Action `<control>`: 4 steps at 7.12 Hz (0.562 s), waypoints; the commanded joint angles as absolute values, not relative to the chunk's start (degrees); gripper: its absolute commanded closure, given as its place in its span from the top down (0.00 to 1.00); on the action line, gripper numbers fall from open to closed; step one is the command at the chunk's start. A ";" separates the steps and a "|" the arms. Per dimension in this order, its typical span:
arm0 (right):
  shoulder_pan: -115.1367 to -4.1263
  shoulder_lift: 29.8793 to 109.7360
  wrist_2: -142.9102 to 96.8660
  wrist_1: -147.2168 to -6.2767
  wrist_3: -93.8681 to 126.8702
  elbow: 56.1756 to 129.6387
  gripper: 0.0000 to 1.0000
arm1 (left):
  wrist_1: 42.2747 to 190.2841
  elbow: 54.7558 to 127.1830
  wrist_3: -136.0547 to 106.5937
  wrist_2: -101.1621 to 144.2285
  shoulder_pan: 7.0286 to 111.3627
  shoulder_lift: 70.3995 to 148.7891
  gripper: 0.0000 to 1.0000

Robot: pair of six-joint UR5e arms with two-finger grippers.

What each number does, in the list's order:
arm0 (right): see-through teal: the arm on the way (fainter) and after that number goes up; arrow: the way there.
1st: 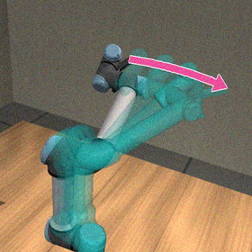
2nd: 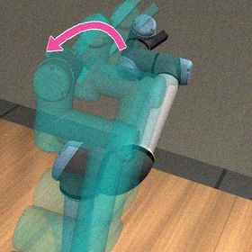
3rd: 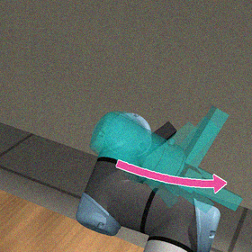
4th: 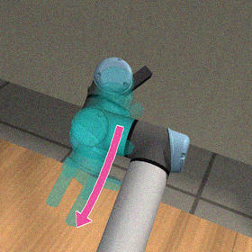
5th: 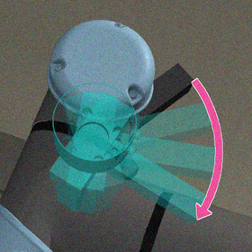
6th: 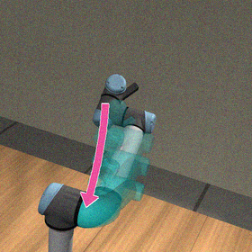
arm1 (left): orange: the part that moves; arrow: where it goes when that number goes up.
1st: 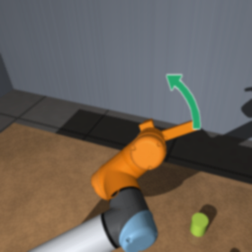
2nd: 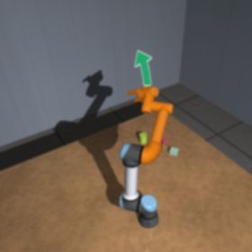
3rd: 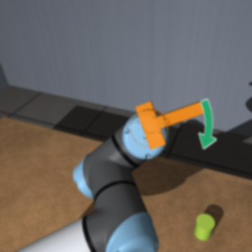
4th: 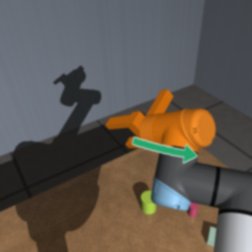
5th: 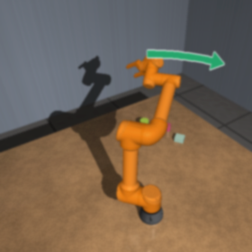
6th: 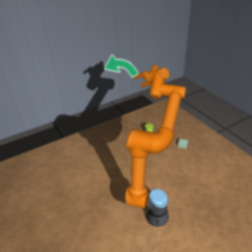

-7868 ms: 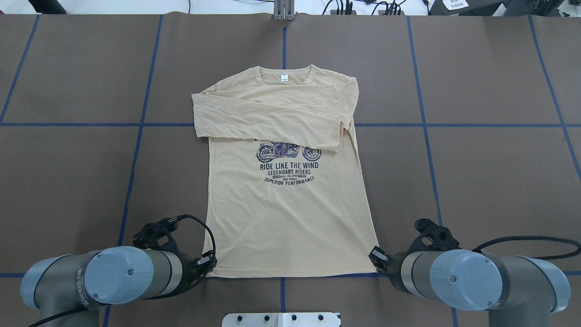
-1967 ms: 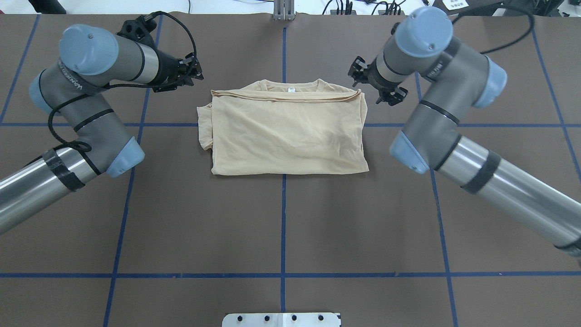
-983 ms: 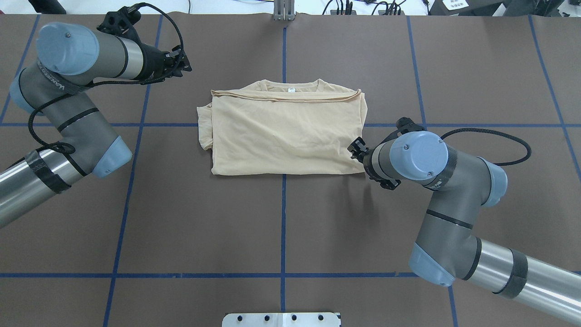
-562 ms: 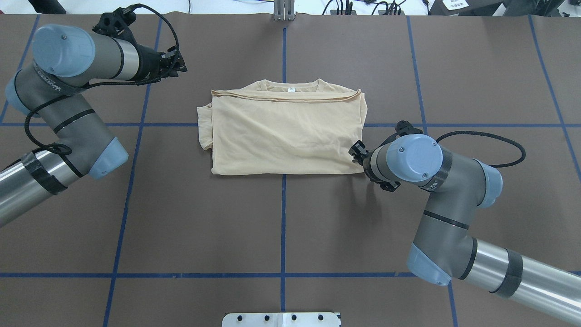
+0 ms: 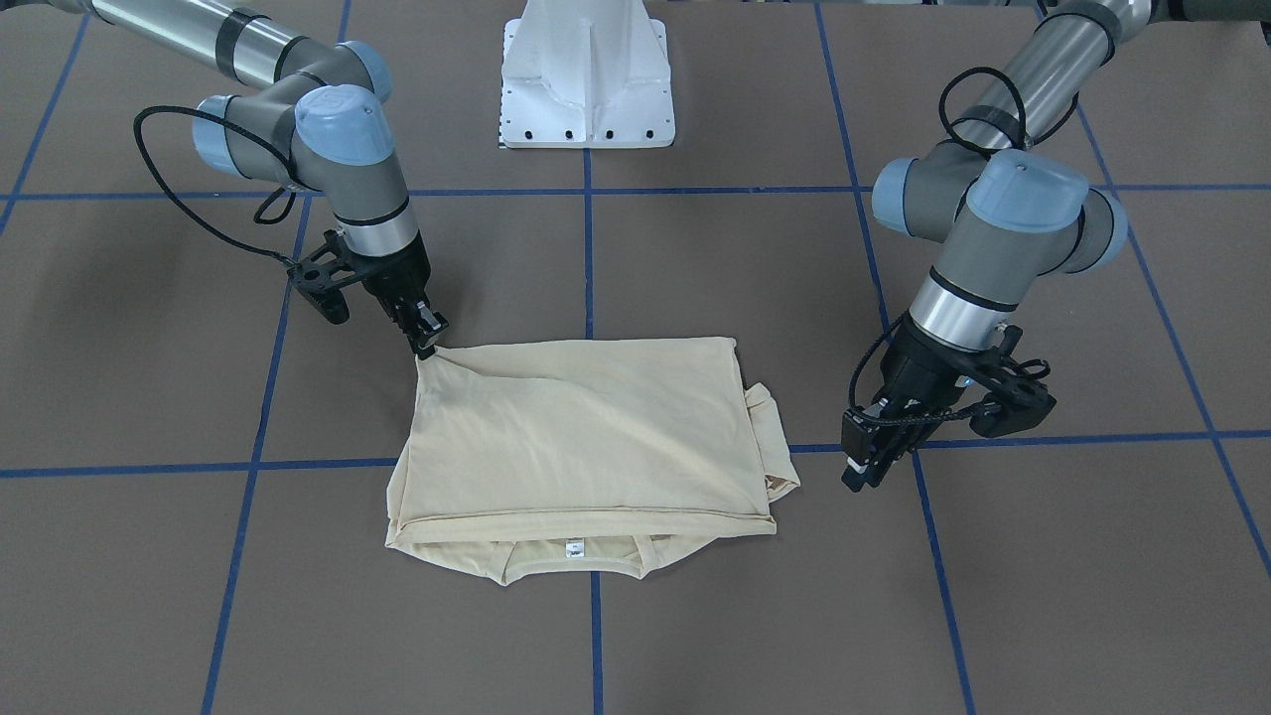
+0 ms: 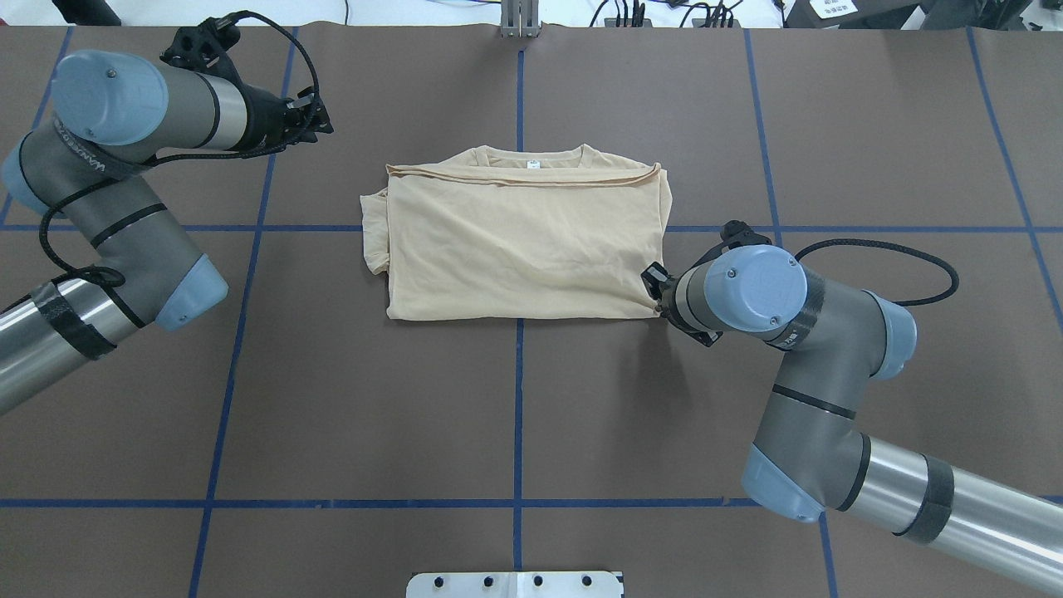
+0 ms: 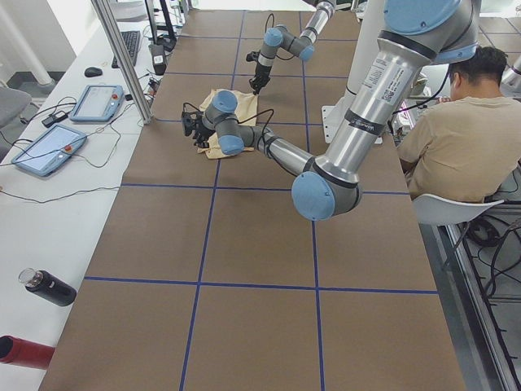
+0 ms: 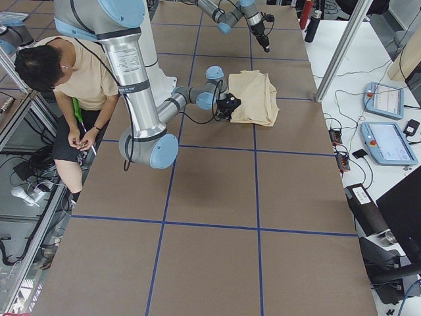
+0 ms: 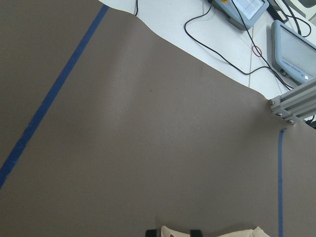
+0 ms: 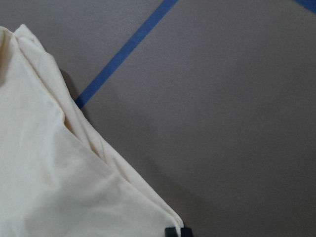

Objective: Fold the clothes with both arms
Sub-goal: 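Grasp the shirt's side edge with the right gripper and drag it nearer the robot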

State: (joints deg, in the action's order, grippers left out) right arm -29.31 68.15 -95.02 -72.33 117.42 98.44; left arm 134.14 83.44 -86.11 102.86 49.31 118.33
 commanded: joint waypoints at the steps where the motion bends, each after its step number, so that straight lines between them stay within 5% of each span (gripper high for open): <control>1: -29.79 68.46 -95.62 -72.33 117.16 99.48 0.00 | 134.21 83.50 -85.96 102.04 49.22 117.42 0.34; 4: -25.35 79.39 -95.54 -73.12 118.47 114.37 0.00 | 133.60 88.22 -83.06 103.79 49.39 116.98 0.32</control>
State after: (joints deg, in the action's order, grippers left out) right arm -28.38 73.20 -95.57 -72.91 117.94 107.32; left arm 133.89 86.20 -83.53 102.98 49.35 117.15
